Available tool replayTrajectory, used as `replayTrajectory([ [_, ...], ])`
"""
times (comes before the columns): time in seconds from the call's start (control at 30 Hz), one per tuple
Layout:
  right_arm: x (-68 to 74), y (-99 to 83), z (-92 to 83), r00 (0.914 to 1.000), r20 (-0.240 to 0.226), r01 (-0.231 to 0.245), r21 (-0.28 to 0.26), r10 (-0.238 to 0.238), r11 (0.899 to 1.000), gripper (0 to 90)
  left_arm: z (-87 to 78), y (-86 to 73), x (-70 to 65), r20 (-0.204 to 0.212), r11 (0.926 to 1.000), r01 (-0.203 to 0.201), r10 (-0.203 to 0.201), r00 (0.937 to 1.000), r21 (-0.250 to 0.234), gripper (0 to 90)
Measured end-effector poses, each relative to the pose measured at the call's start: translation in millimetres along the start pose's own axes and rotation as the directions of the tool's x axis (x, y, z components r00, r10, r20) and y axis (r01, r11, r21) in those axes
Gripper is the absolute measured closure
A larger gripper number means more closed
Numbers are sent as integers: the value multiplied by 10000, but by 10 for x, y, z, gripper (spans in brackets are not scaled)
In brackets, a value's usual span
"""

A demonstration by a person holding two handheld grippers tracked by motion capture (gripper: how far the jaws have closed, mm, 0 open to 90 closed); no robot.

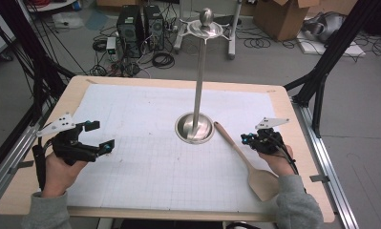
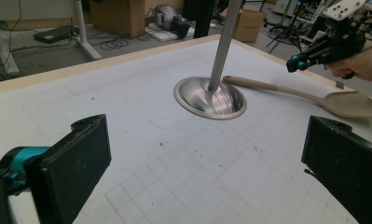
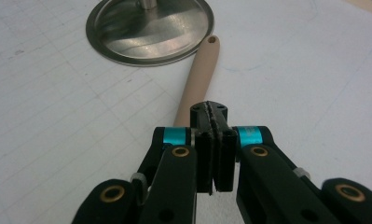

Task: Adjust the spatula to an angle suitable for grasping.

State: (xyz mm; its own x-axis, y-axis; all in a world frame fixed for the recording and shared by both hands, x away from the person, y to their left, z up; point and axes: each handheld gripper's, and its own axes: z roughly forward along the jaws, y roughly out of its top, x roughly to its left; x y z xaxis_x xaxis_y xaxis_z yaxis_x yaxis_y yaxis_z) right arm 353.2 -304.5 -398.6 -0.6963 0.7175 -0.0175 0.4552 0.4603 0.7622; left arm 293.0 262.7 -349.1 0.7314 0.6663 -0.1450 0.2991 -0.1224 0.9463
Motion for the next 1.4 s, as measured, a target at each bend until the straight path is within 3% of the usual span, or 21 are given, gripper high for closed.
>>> replayTrajectory([
  [0.27, 181, 28, -144, 9971, 759, 60, -170, -47, 9998, 696, 6, 12, 2, 49, 10000, -46, 46, 10000, 23, 17],
  [0.53, 231, 3, -240, 9933, 937, -611, -631, 669, 9961, 471, -15, 20, 10, 4, 10000, -18, 18, 10000, -60, 17],
  [0.8, 323, -72, -300, 9891, 827, -1159, -715, 1217, 9907, 253, -17, 36, -10, 33, 9999, -73, 73, 10000, -134, 17],
  [0.9, 357, -103, -342, 9906, 436, -1253, -957, 1299, 9875, 205, -6, 36, -9, 39, 9999, -92, 93, 9999, -122, 17],
  [1.1, 430, -125, -424, 9916, 602, -1057, -1373, 1148, 9849, 198, 6, 40, -1, 53, 9999, -91, 92, 9999, -117, 17],
  [1.4, 459, -174, -423, 9921, 808, -872, -1096, 963, 9901, 198, 59, 60, -5, 199, 9999, -121, 123, 9997, -113, 17],
])
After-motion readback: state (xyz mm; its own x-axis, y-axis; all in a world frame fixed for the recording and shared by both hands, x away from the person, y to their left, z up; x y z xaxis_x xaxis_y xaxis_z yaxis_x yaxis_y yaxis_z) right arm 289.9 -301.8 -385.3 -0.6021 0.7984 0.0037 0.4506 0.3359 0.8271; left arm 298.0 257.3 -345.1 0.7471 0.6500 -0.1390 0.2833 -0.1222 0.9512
